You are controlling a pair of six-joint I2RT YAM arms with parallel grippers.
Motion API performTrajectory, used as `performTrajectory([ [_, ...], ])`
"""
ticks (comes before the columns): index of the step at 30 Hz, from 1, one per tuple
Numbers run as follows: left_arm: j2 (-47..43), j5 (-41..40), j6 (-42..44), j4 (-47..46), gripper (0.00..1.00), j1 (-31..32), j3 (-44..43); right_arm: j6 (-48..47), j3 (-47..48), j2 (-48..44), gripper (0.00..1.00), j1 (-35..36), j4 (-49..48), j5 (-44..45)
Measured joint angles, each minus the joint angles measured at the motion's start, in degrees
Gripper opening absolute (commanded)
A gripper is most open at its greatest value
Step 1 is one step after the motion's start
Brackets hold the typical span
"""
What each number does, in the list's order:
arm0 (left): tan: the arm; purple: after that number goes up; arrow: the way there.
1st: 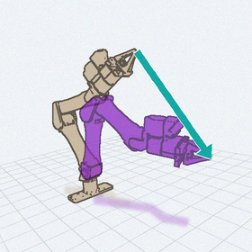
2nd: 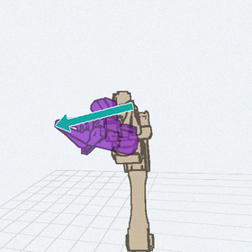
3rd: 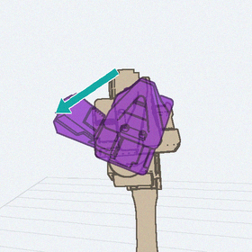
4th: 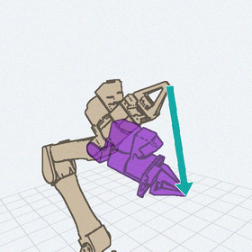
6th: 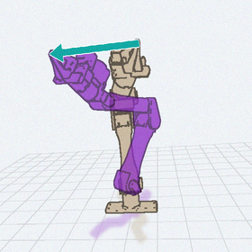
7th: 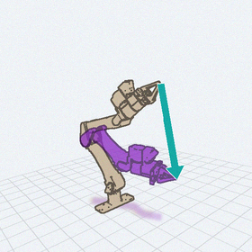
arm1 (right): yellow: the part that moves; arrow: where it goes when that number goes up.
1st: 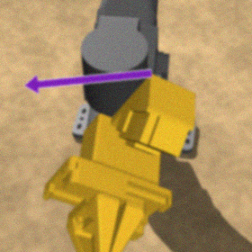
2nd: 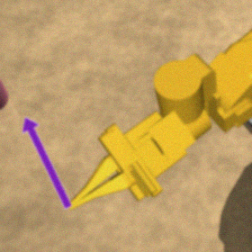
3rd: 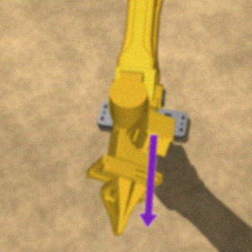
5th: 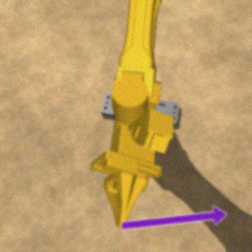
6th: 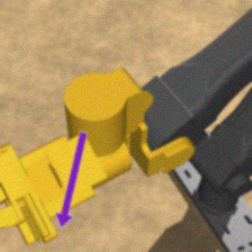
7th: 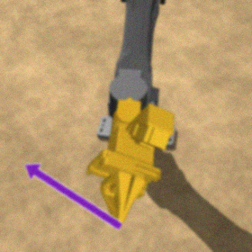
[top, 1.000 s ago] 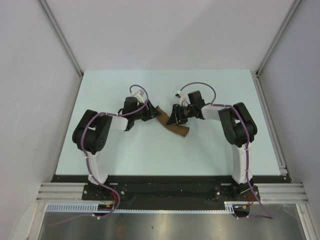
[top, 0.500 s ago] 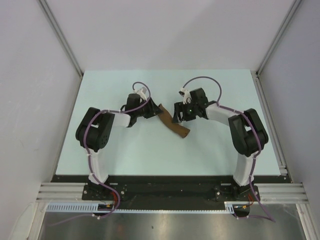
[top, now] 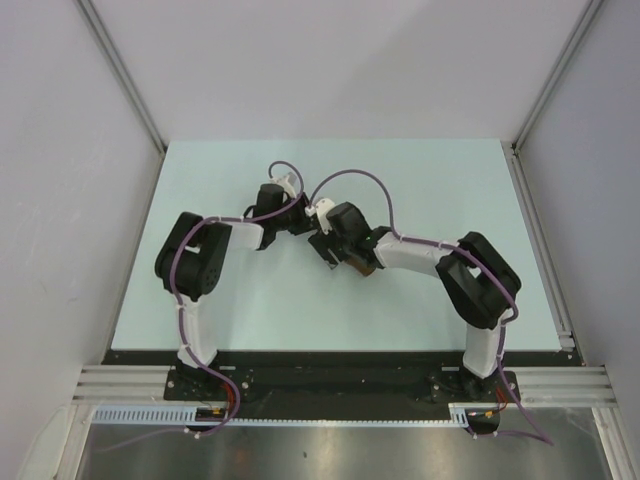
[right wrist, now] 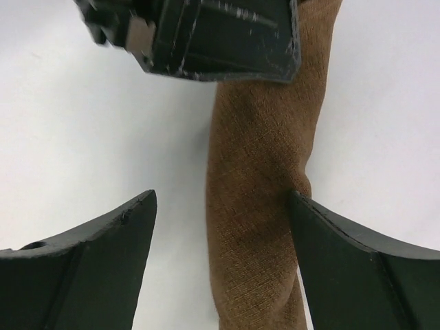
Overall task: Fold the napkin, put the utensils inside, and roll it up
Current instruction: Roll the napkin with the utensil
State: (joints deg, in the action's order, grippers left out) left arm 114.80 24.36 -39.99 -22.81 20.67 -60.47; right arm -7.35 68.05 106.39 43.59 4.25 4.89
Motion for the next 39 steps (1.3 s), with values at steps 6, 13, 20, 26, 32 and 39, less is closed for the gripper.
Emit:
performTrajectory([
  [6,0.1,0.0,0.0,0.2,0.49,0.1,-0.1,-4.1,0.0,3.2,0.80,2.4,-1.2,8.0],
  [13,0.0,-0.2,0.7,0.9,0.80,0.1,-0.5,-4.0,0.1,4.7,0.73,0.5,-2.0,7.8],
  [20,-3.3,-4.6,2.6,5.8,0.84,-0.3,-0.5,-1.3,0.0,4.7,0.69,-5.3,-1.9,1.9],
  [26,-9.4,-7.8,2.7,7.0,0.88,-3.3,2.6,-0.1,0.0,4.7,0.77,-5.7,-2.0,-0.9],
  [32,-16.0,-11.8,3.2,8.9,1.00,-5.9,5.5,0.2,-0.6,4.3,0.85,-5.7,-2.1,-4.4],
  [39,-28.5,-19.2,4.7,14.8,1.00,-7.6,8.0,1.9,-2.0,-1.7,0.94,-5.8,-1.7,-8.1],
])
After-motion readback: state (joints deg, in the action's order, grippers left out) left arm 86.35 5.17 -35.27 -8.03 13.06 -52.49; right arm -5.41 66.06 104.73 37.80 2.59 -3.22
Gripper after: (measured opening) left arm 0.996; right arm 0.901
